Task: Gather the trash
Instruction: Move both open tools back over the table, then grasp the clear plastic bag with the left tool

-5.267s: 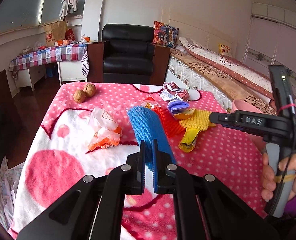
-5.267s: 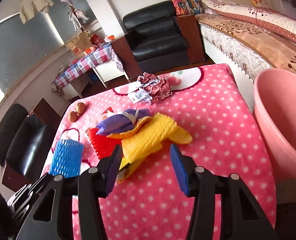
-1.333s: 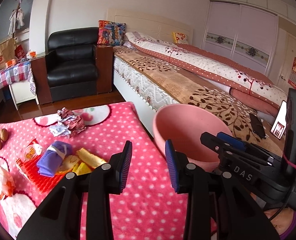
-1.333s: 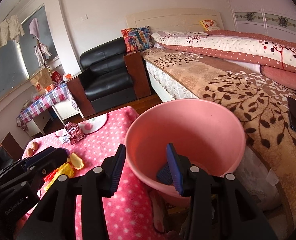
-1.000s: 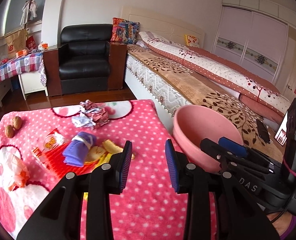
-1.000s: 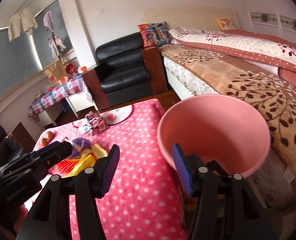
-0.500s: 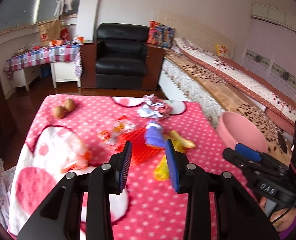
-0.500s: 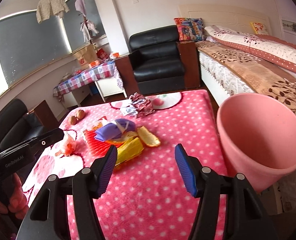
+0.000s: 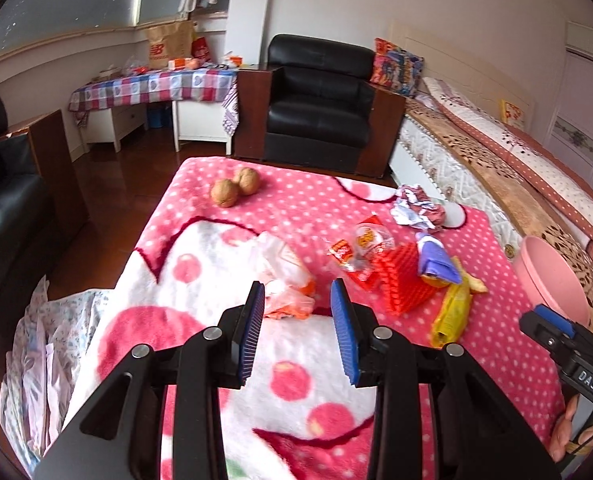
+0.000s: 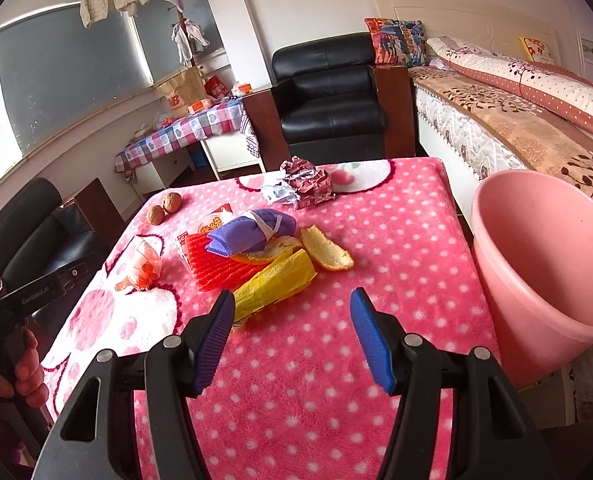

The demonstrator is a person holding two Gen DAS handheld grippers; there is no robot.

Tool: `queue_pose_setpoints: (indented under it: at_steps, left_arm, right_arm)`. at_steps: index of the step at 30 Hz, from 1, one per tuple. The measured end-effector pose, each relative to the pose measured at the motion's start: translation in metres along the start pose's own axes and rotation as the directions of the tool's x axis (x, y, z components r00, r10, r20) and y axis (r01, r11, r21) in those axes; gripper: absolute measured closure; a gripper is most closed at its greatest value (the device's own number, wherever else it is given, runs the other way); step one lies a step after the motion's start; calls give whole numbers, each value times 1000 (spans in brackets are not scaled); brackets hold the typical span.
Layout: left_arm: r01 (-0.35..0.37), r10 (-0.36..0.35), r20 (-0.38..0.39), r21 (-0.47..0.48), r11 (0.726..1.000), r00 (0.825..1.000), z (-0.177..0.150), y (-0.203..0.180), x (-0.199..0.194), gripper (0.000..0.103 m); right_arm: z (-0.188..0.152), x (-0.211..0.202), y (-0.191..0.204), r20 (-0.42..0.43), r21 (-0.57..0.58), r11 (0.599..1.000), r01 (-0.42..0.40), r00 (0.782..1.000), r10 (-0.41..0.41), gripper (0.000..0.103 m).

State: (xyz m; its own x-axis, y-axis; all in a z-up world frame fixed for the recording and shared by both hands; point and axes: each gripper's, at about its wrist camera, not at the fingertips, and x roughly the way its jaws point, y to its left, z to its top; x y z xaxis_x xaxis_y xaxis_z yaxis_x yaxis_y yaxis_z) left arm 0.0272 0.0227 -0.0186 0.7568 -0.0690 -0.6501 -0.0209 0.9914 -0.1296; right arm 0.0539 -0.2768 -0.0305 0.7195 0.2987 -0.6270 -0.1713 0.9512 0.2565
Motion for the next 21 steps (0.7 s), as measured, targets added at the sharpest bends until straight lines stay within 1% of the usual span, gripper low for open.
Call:
queue_pose_setpoints:
  at_steps: [6,10,13,15,17,18,21]
  left_arm:
    - [-25,23,-39,-49,998,999,12,14,23,68]
    - [-13,9,-66,-74,997,998,22,19,39,68]
    - [-19,14,-75,-71,997,997,27,22,52,68]
    - [-19,11,-103,-80,997,995,28,24,63,68]
    - [-22,8,-148,-92,995,989,24,27,73,68]
    - [-13,-1,-152,-94,995,988,20,26,74,68]
    - [16,-23,-124,-61,998,992,12,19,67,68]
  right_arm:
    - [-2,6,0,-18,-4,1000,-3,1000,3,44]
    - [-1,9,0,-27,-4,1000,-2,1000,2,44]
    - [-1,12,0,-33,-5,1000,-2,999,1,44]
    - [-1,14,2,-36,-10,1000,-3,999,3,44]
    - [0,15,4,-39,-18,1000,-3,999,2,44]
    - [0,16,5,-41,-23,1000,-4,999,3,44]
    - [1,18,7,-42,-31,1000,-2,999,1,44]
